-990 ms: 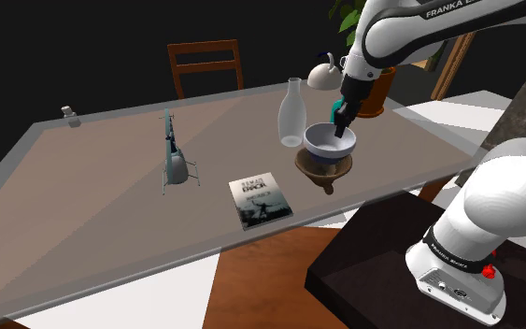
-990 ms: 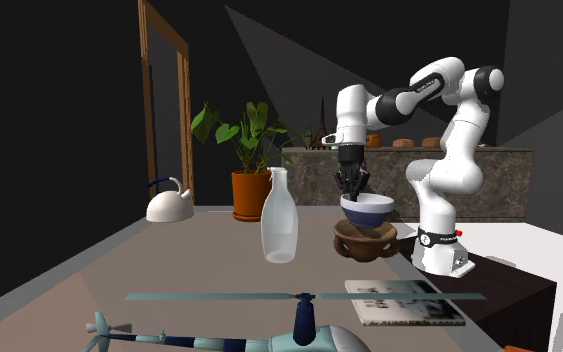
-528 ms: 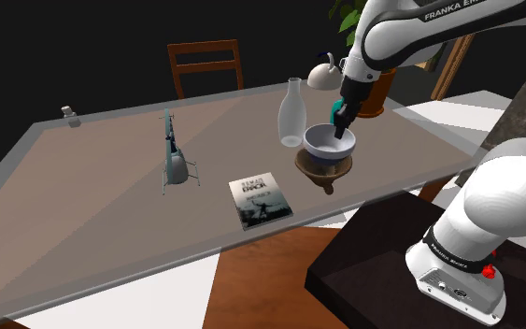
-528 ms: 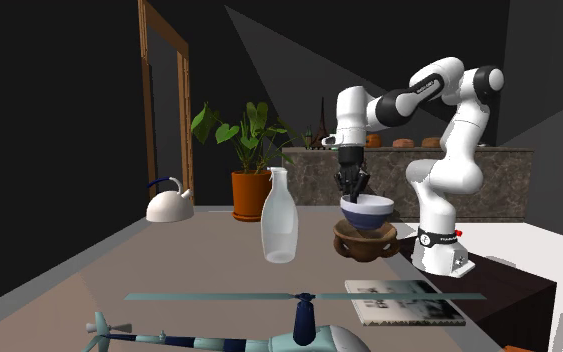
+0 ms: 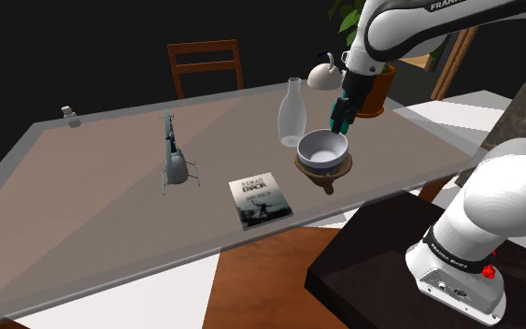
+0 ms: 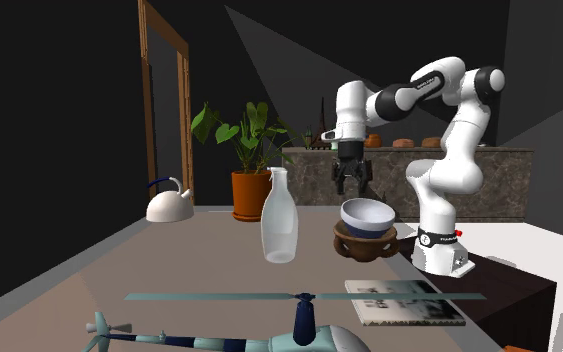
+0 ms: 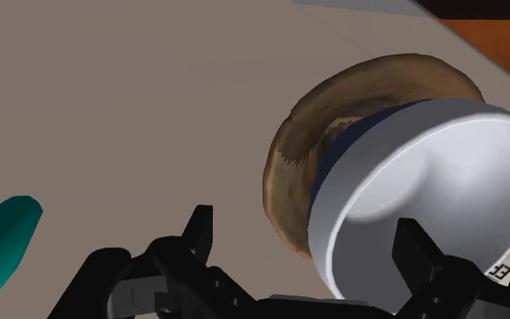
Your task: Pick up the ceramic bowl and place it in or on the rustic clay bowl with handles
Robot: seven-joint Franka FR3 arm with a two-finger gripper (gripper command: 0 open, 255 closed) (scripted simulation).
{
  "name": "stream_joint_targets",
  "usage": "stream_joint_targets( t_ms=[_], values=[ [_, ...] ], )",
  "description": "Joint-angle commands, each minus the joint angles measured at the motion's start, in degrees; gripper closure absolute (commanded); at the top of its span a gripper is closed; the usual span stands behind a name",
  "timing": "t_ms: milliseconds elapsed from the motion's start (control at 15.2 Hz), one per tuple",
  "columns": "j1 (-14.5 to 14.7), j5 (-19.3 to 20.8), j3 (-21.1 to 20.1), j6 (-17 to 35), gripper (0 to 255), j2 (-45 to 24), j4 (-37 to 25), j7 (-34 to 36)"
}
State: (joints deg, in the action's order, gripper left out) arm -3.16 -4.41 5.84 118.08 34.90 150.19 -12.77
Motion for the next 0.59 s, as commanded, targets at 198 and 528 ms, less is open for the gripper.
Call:
stream_joint_targets(
  t_ms=[198,528],
  values=[
    [-0.3,0.4,0.0,-5.6,0,1.7,-3.8,0.3],
    [-0.3,0.4,0.0,-5.5,0,1.7,-3.8,0.3]
  ],
)
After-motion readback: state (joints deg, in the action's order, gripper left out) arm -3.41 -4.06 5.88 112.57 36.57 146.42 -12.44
